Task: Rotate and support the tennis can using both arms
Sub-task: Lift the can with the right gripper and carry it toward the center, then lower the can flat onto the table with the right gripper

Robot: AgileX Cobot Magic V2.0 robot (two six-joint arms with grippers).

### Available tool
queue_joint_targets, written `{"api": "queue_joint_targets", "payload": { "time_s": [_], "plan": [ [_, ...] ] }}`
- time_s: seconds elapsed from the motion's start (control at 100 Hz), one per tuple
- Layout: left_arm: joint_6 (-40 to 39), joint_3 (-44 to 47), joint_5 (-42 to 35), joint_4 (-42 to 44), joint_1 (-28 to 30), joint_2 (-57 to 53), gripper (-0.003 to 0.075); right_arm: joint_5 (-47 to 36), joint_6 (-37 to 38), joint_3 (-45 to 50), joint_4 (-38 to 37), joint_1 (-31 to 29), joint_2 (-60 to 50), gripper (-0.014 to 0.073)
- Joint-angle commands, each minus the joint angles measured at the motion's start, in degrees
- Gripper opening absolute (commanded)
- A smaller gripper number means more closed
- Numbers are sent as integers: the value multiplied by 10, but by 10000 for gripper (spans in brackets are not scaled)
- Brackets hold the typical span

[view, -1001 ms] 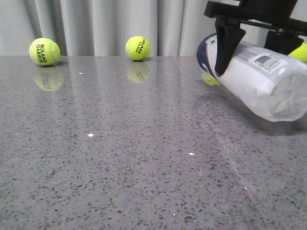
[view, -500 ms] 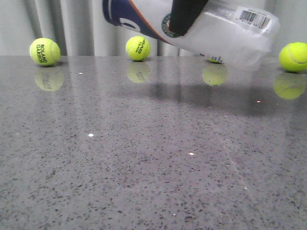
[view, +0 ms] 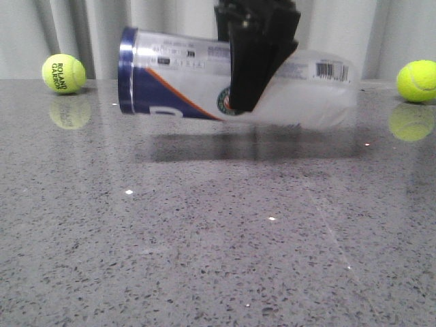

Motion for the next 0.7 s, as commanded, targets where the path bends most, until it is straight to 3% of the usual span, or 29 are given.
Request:
{"api": "queue_joint_targets", "payload": {
  "time_s": [0.0, 0.11, 0.33, 0.69],
  "plan": [
    [-6, 26, -43, 0, 2, -20, -20, 0, -19, -19, -3, 2, -21, 327],
    [-6, 26, -43, 0, 2, -20, -20, 1, -27, -19, -15, 2, -14, 370],
    [-6, 26, -43, 0, 2, -20, -20, 0, -27, -19, -20, 2, -7, 660],
    [-6, 26, -43, 0, 2, -20, -20, -3, -27, -19, -20, 2, -6, 664]
  ]
}}
